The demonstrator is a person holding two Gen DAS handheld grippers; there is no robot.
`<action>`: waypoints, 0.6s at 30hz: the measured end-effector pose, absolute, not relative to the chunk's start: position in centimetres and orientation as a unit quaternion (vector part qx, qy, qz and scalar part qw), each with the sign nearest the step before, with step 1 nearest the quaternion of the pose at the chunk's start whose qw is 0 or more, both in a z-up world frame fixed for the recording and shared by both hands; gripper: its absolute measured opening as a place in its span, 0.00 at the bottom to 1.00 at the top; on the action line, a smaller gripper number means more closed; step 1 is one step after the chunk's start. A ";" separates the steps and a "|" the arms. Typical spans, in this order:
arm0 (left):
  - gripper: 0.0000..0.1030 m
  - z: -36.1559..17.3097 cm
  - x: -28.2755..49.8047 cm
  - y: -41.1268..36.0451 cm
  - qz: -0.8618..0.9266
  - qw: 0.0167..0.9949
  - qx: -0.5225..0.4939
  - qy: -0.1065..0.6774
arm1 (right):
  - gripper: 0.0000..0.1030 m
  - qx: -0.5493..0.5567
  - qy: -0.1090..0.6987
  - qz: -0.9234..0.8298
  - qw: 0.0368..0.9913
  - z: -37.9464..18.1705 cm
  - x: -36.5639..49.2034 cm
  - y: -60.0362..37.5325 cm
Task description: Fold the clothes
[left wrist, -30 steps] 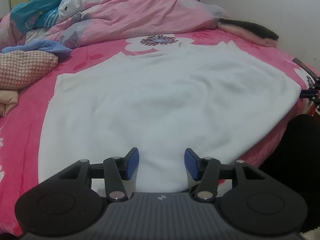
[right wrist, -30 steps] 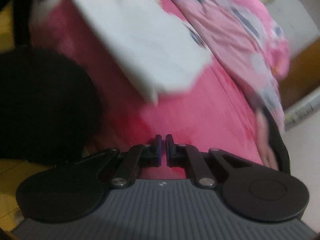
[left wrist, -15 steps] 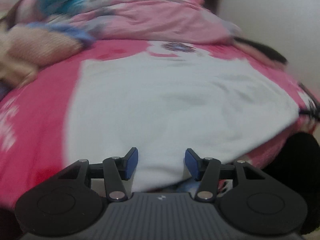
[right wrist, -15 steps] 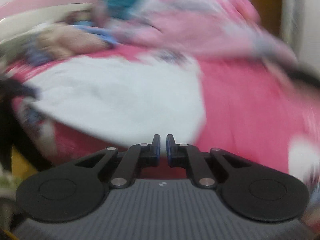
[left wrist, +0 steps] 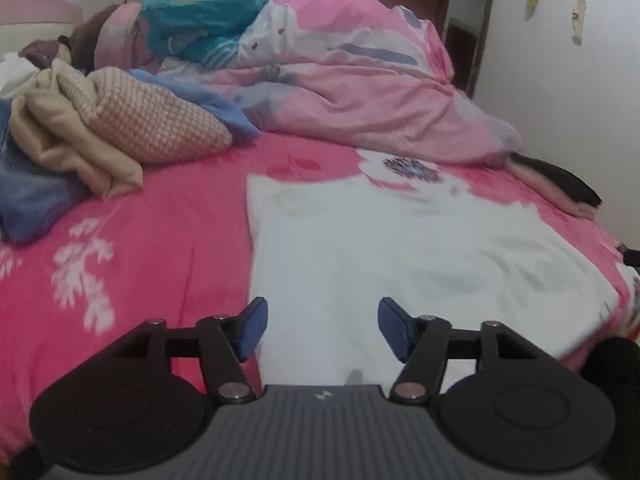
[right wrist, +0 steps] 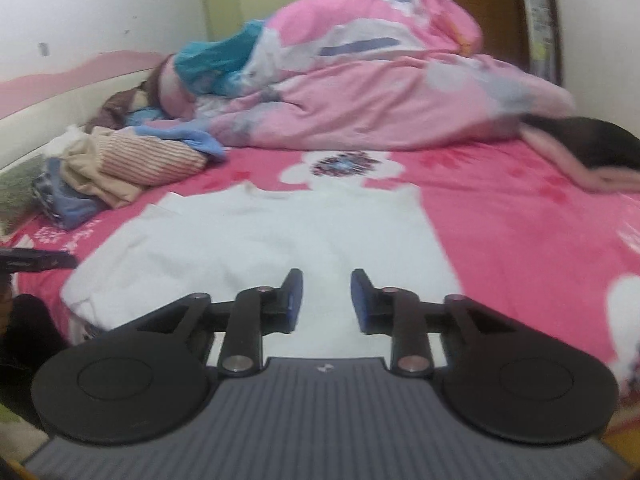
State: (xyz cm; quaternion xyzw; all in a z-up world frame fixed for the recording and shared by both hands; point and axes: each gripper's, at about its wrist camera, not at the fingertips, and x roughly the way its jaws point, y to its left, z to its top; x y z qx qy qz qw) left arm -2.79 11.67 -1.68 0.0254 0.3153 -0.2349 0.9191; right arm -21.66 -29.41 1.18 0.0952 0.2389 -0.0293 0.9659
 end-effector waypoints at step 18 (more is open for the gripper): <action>0.57 -4.0 11.1 8.1 -0.273 0.902 0.044 0.331 | 0.30 0.149 0.290 -0.070 0.943 -1.5 -10.4 -34.3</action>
